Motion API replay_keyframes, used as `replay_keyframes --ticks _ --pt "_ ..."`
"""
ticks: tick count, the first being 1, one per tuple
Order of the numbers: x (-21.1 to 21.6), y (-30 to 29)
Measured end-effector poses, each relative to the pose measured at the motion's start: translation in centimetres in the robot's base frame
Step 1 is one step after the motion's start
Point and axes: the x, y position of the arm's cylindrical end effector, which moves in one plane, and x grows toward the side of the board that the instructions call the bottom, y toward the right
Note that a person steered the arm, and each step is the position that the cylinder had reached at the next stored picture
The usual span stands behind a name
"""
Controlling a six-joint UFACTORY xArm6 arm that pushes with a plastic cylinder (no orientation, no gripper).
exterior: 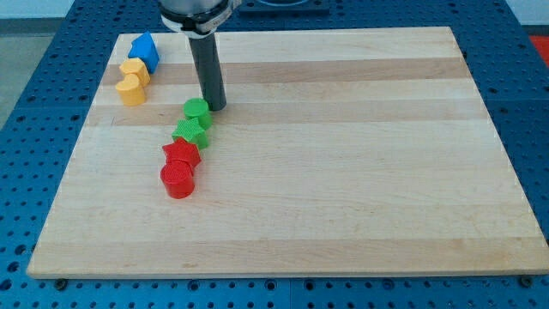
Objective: Move the green circle above to the green star
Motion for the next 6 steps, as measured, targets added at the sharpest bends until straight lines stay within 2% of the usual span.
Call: replay_keyframes --ticks 2,3,4,6 --pt "0.8 -1.0" --pt "-1.3 1.8" --pt "-3.2 5.7" --pt "-4.1 20.1"
